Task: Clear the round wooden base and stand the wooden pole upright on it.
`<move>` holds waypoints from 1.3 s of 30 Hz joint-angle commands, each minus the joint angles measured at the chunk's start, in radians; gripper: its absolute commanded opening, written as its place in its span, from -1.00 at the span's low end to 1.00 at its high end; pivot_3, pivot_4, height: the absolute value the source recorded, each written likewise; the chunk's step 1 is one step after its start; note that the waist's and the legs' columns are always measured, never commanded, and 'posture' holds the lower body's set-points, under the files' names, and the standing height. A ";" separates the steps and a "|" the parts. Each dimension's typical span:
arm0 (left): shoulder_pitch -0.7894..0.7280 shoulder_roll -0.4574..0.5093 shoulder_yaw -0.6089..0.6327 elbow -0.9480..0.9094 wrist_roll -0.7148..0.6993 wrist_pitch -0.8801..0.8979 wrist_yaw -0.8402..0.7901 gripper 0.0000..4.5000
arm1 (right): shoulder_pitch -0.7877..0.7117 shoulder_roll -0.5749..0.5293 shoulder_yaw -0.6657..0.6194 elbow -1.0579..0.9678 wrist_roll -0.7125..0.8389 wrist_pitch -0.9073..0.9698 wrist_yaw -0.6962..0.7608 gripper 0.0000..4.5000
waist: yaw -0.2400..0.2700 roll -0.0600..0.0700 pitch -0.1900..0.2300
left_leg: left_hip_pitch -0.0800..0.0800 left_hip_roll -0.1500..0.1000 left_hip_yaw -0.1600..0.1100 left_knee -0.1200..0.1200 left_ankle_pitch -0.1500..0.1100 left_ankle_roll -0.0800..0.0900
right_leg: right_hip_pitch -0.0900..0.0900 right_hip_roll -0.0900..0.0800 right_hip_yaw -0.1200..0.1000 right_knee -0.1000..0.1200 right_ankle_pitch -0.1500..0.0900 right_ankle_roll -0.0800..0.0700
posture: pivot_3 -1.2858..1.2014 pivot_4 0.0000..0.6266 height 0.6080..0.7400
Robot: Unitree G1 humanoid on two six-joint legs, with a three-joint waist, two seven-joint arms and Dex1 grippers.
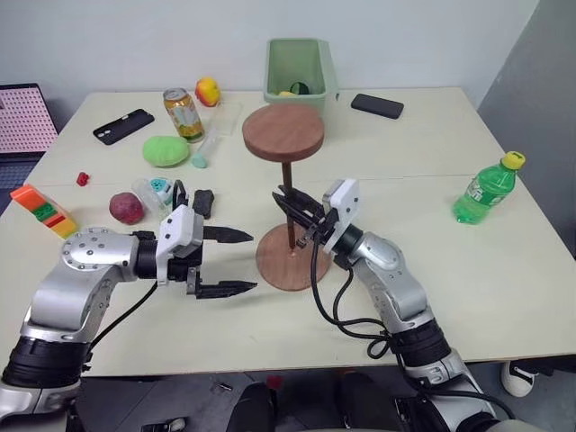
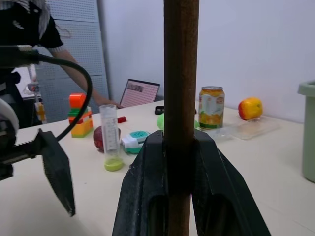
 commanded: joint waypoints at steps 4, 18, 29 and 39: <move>0.014 -0.006 0.021 -0.005 0.015 -0.046 0.025 1.00 | 0.037 -0.023 0.007 -0.026 0.004 -0.029 0.054 -0.89 | 0.001 0.000 0.000 | 0.000 0.000 0.000 0.000 0.000 0.000 | 0.000 0.000 0.000 0.000 0.000 0.000 | 0.03 -0.52 1.00; 0.060 -0.017 0.015 -0.015 0.044 -0.081 0.074 1.00 | 0.068 -0.070 0.009 -0.005 -0.036 -0.040 0.068 -0.89 | 0.003 0.000 0.000 | 0.002 0.000 0.000 0.000 -0.001 0.002 | 0.002 0.000 0.000 0.000 0.000 0.000 | 0.03 -0.52 1.00; 0.072 -0.013 0.017 -0.021 0.038 -0.079 0.081 1.00 | 0.099 -0.088 0.053 -0.045 -0.022 -0.003 0.098 -0.89 | 0.005 -0.002 -0.001 | 0.004 0.000 0.000 0.000 -0.001 0.002 | 0.004 0.000 0.000 0.000 0.000 0.000 | 0.03 -0.52 1.00; 0.061 -0.015 0.013 -0.019 0.033 -0.076 0.074 1.00 | 0.014 -0.047 0.021 0.181 -0.069 -0.036 0.027 -0.89 | 0.005 -0.003 -0.002 | 0.014 0.000 0.000 -0.002 -0.001 0.002 | 0.012 0.000 0.001 -0.001 0.000 0.000 | 0.03 -0.52 1.00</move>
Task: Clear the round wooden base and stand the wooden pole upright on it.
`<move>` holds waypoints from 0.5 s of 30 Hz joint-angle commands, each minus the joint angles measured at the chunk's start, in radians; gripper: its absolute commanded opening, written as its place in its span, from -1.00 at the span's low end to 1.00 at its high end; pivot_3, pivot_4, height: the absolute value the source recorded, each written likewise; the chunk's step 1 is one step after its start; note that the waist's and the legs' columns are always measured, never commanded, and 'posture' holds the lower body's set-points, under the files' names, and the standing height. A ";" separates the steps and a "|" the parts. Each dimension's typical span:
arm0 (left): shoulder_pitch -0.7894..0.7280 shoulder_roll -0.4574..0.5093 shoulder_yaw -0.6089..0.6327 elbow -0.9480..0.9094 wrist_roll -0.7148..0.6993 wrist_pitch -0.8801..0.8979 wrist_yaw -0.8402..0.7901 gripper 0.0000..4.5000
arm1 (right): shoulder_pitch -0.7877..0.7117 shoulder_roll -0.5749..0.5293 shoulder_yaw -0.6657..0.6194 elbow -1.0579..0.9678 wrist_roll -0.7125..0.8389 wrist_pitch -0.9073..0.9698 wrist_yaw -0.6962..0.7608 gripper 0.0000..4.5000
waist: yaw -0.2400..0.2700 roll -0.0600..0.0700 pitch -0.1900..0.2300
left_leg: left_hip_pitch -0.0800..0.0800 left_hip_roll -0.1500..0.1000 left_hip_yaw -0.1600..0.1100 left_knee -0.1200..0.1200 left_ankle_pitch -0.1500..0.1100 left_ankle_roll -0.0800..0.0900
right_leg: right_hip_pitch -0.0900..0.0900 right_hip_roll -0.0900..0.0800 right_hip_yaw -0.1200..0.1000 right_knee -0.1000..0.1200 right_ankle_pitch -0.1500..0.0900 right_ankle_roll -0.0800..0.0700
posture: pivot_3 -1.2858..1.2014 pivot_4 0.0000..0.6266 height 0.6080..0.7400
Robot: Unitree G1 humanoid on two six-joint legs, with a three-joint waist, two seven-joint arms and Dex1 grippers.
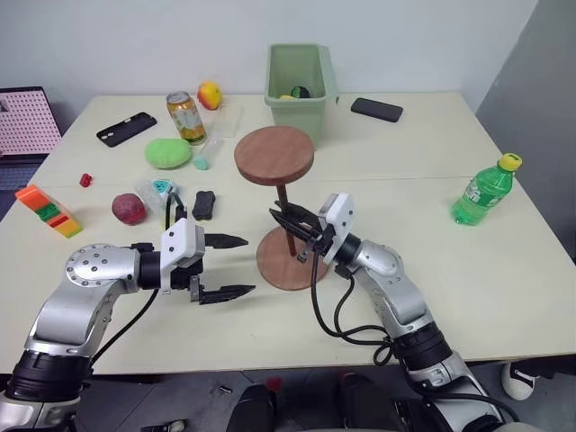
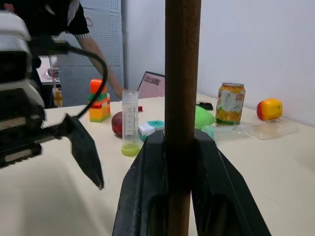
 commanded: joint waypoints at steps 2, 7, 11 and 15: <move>-0.014 0.004 0.014 -0.025 -0.012 -0.006 -0.003 1.00 | 0.019 -0.016 -0.002 0.117 -0.047 0.006 -0.011 -0.89 | 0.000 -0.001 0.000 | 0.003 0.000 0.000 0.000 0.000 0.000 | 0.004 0.000 0.000 -0.001 0.000 0.000 | 0.03 -0.52 1.00; -0.016 0.005 0.017 -0.023 -0.014 -0.004 -0.004 1.00 | 0.063 -0.037 0.008 0.090 -0.046 -0.016 0.005 -0.89 | 0.001 -0.001 -0.002 | 0.007 0.000 0.000 0.000 0.000 0.000 | 0.008 0.000 0.000 -0.001 0.000 0.000 | 0.03 -0.52 1.00; -0.021 0.004 0.014 -0.025 -0.015 0.001 -0.003 1.00 | 0.059 -0.039 0.003 0.081 -0.046 -0.020 0.003 -0.89 | 0.001 -0.001 -0.002 | 0.007 0.000 -0.001 0.000 0.000 0.000 | 0.008 0.000 0.000 -0.001 0.000 0.000 | 0.03 -0.52 1.00; -0.030 0.002 0.011 -0.025 -0.016 0.006 -0.002 1.00 | 0.051 -0.046 0.003 0.078 -0.048 -0.009 0.007 -0.58 | 0.002 -0.001 -0.002 | 0.007 0.000 0.000 0.000 0.000 0.000 | 0.008 0.000 0.000 -0.001 0.000 0.000 | 0.03 -0.52 1.00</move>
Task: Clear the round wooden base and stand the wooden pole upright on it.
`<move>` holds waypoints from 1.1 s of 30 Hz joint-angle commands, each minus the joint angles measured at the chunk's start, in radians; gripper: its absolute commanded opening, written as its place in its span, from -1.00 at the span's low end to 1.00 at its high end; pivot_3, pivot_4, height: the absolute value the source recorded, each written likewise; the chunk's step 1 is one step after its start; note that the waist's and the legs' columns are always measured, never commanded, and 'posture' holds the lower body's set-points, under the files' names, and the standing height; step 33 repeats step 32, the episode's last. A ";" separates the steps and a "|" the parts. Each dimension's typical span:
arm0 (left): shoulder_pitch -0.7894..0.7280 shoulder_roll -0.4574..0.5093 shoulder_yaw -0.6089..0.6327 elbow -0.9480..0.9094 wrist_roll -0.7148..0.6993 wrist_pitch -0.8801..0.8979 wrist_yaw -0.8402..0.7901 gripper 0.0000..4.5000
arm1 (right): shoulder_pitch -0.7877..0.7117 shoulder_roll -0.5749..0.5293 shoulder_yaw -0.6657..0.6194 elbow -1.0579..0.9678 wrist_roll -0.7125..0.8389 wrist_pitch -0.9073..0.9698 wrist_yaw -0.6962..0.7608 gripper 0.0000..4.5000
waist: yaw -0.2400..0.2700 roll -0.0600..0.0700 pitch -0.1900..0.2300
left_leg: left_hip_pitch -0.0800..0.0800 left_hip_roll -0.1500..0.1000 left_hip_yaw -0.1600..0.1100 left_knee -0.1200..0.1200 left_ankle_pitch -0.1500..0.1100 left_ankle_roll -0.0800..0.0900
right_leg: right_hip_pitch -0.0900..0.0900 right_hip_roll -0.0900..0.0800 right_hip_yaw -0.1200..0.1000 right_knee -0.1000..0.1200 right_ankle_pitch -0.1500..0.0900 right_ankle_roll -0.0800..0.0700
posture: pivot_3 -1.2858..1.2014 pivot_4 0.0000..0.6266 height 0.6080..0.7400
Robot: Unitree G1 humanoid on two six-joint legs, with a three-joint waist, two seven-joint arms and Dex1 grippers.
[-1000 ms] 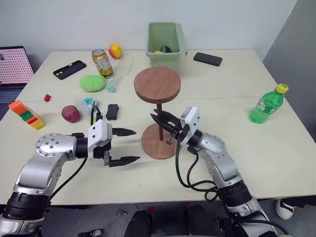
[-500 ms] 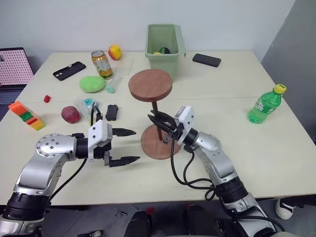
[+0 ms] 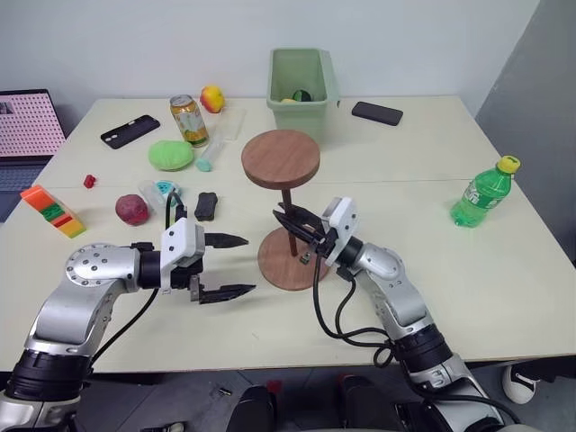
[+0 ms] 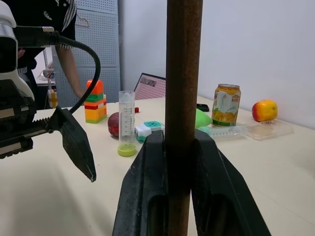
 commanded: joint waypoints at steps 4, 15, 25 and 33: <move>-0.028 0.001 0.010 -0.024 -0.016 0.005 -0.001 1.00 | 0.027 -0.054 -0.009 0.015 -0.037 0.063 0.015 -0.20 | 0.004 0.000 0.002 | -0.004 0.000 0.000 0.000 0.000 0.000 | -0.003 0.000 -0.001 -0.001 0.000 0.000 | 0.03 -0.52 1.00; -0.050 0.015 0.010 -0.037 -0.037 0.069 0.001 1.00 | 0.137 -0.301 -0.121 -0.364 0.099 0.386 0.114 0.87 | 0.010 0.000 0.002 | -0.009 0.000 -0.001 -0.001 0.000 0.000 | -0.006 -0.001 -0.002 -0.005 0.000 0.000 | 0.03 -0.52 1.00; -0.076 0.072 0.049 -0.064 -0.101 0.191 -0.019 1.00 | 0.253 -0.805 -0.489 -0.676 0.513 0.775 0.382 0.98 | 0.026 0.002 0.005 | -0.011 -0.001 -0.002 -0.001 -0.001 0.002 | -0.003 -0.001 -0.003 -0.011 0.000 0.000 | 0.03 -0.52 1.00; -0.093 0.106 0.098 -0.066 -0.144 0.176 -0.074 1.00 | 0.238 -0.903 -0.579 -0.683 0.612 0.819 0.420 0.98 | 0.026 -0.001 0.007 | -0.010 0.000 -0.001 -0.001 -0.001 0.002 | -0.003 -0.001 -0.003 -0.012 0.000 0.000 | 0.03 -0.52 1.00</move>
